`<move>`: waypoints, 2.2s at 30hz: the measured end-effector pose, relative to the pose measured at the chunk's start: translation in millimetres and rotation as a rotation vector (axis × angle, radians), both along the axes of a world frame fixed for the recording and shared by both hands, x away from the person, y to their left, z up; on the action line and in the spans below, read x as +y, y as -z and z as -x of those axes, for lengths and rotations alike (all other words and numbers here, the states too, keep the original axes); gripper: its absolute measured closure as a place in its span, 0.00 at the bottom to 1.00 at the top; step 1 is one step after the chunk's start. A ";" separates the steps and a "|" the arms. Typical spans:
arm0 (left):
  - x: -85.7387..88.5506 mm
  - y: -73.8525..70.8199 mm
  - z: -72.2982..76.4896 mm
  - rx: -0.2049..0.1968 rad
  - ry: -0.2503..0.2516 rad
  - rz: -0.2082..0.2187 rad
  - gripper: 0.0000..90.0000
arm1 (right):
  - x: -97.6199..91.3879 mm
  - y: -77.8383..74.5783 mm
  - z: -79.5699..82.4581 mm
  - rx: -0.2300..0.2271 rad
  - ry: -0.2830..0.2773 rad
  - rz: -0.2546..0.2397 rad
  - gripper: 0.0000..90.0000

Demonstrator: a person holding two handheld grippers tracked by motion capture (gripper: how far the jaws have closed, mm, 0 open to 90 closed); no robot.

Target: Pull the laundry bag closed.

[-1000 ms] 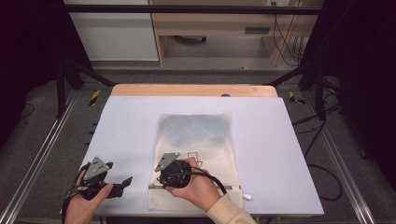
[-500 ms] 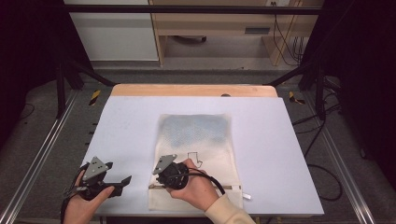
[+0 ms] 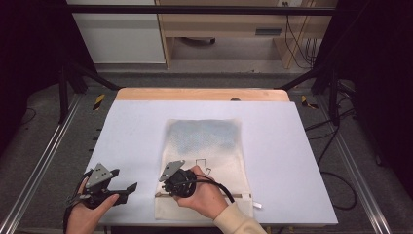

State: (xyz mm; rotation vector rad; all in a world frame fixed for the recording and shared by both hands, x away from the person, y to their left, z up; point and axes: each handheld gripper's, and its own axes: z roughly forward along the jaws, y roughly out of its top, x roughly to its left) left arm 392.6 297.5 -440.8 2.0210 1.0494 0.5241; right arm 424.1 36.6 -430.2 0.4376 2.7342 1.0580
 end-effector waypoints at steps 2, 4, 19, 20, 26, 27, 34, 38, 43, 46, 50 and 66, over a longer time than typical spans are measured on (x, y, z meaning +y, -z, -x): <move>-0.3 -0.1 0.4 0.001 0.001 0.001 0.20 | 2.1 2.3 0.6 0.021 -0.014 -0.010 0.89; -0.5 -1.1 0.9 -0.004 0.008 0.001 0.21 | 5.1 4.9 1.6 0.035 -0.024 -0.009 0.87; -2.8 -6.4 7.9 0.026 0.054 0.101 0.25 | 27.7 23.4 -6.6 0.120 -0.071 0.039 0.91; -6.0 -6.3 9.3 0.038 0.075 0.113 0.25 | 26.9 22.3 -6.7 0.121 -0.072 0.037 0.91; -21.4 -1.4 14.9 0.101 0.140 0.145 0.29 | 19.2 13.3 -6.2 0.124 -0.067 -0.011 0.91; -24.6 0.6 16.0 0.119 0.152 0.165 0.29 | 19.2 13.3 -6.2 0.124 -0.067 -0.011 0.91; -41.7 9.4 19.0 0.179 0.216 0.132 0.32 | 13.4 8.1 -6.6 0.112 -0.078 -0.025 0.91; -48.6 15.8 18.0 0.220 0.230 0.120 0.32 | 13.0 6.6 -6.7 0.113 -0.077 -0.025 0.91; -57.4 21.7 14.3 0.248 0.237 0.105 0.34 | 12.9 1.7 -6.3 0.095 -0.087 -0.017 0.91; -62.3 24.4 10.8 0.258 0.235 0.110 0.36 | 12.9 -2.1 -5.0 0.080 -0.092 -0.020 0.91; -64.0 25.6 8.0 0.261 0.232 0.128 0.39 | 11.5 -6.3 -3.2 0.079 -0.089 -0.029 0.91; -71.7 31.5 -7.0 0.309 0.330 0.242 0.50 | 8.0 -12.7 -2.9 0.073 -0.085 -0.044 0.91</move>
